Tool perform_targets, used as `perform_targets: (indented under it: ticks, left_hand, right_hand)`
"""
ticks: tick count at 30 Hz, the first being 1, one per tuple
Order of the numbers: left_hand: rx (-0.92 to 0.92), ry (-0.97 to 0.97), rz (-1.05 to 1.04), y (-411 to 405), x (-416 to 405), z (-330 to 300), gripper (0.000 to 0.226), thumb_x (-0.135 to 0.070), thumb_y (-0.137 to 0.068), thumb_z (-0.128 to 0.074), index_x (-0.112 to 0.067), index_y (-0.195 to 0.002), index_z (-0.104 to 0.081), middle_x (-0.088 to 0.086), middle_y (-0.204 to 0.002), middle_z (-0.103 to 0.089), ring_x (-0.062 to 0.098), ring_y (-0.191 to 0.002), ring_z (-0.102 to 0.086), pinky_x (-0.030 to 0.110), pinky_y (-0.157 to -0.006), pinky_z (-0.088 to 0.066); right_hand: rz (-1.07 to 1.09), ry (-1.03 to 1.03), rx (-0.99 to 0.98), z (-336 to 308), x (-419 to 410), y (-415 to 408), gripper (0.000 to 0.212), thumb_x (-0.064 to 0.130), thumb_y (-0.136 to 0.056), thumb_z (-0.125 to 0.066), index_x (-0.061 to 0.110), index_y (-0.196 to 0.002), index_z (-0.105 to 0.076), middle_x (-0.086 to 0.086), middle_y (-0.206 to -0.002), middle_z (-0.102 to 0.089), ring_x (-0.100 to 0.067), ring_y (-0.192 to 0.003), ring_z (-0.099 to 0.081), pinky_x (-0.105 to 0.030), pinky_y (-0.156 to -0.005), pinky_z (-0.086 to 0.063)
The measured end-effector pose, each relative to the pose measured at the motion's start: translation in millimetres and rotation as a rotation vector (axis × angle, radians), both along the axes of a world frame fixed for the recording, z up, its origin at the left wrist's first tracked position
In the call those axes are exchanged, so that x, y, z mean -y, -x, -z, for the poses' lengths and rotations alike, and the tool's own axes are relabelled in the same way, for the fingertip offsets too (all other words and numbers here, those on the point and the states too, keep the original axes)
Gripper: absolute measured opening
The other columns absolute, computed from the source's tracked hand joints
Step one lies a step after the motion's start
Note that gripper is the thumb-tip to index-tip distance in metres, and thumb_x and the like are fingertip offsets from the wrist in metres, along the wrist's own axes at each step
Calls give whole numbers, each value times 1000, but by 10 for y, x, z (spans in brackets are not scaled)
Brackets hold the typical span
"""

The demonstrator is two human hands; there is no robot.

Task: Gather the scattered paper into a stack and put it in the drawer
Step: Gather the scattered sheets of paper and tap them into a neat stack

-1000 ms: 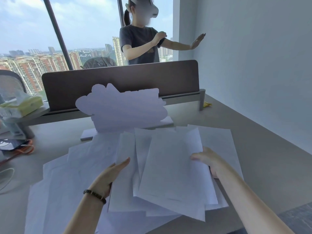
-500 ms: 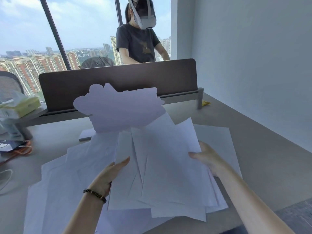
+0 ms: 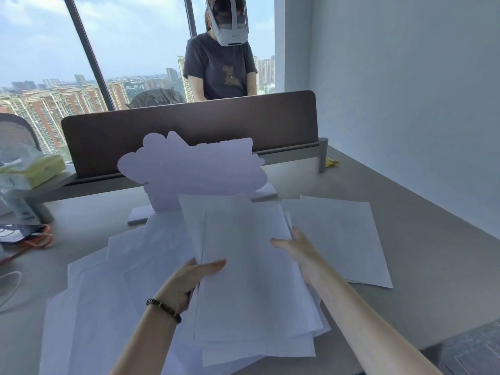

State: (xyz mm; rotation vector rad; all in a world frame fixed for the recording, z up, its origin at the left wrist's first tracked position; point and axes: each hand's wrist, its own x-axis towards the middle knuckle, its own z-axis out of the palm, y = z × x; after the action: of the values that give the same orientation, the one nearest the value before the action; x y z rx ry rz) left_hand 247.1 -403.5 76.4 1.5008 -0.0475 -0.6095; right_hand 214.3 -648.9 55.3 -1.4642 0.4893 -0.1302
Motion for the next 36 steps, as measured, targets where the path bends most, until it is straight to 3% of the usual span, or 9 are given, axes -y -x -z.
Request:
perform_targets:
  ticks: [4, 8, 12, 14, 19, 23, 28, 36]
  left_hand:
    - [-15, 13, 0, -36, -50, 40, 36, -2, -84, -71, 3, -119, -66, 21, -107, -75, 37, -92, -74, 44, -74, -62]
    - [69, 41, -30, -36, -77, -17, 33, -6, -83, -73, -1, -116, -68, 16, -106, -76, 33, -93, -75, 43, -77, -61]
    - [157, 128, -58, -17, -68, -208, 31, -7, -84, -71, -2, -115, -69, 16, -108, -76, 32, -98, -74, 44, -83, -61]
    - [256, 157, -73, 3, -51, -335, 28, -6, -87, -68, -2, -114, -69, 16, -110, -76, 32, -100, -73, 42, -84, -61]
    - [529, 213, -125, 52, -39, -640, 18, -7, -86, -71, -13, -102, -76, 10, -108, -77, 28, -102, -73, 43, -88, -58]
    - [581, 247, -145, 96, -66, -715, 22, -16, -79, -76, -20, -100, -79, 9, -112, -76, 29, -108, -70, 45, -95, -53]
    - [525, 271, -141, 183, -103, -689, 29, -20, -70, -84, -22, -99, -81, 9, -112, -76, 30, -109, -70, 47, -97, -51]
    - [512, 300, -190, 195, -137, -598, 19, -13, -75, -81, -22, -91, -82, 7, -101, -78, 27, -96, -74, 42, -83, -59]
  right_hand:
    - [94, 95, -20, 22, -16, 10, 36, 24, -79, -73, 15, -113, -65, -8, -107, -73, -27, -90, -73, -47, -85, -60]
    - [116, 362, -41, -82, 13, 103, 36, 37, -85, -69, 21, -116, -63, 3, -108, -70, -19, -98, -68, -33, -86, -54]
    - [-50, 54, 69, -321, 10, 196, 32, 22, -91, -70, 7, -120, -68, -7, -108, -76, -27, -98, -74, -46, -93, -57]
    - [-81, 57, 160, -487, -7, 249, 23, 14, -92, -69, 13, -114, -69, -6, -105, -78, -27, -96, -75, -47, -90, -59]
    - [-43, 149, 380, -845, -59, 320, 23, 11, -93, -67, 19, -114, -67, 4, -105, -78, -14, -95, -75, -31, -81, -61]
    - [-40, 235, 450, -919, -72, 372, 24, 15, -92, -69, 23, -114, -68, 13, -101, -78, -2, -92, -73, -16, -72, -55]
    - [-64, 273, 449, -836, -61, 418, 28, 34, -93, -67, 29, -121, -68, 11, -116, -74, -9, -109, -69, -41, -96, -55]
    - [-182, 259, 353, -538, -168, 436, 36, 51, -91, -63, 40, -125, -62, 18, -121, -70, -6, -114, -66, -43, -102, -52]
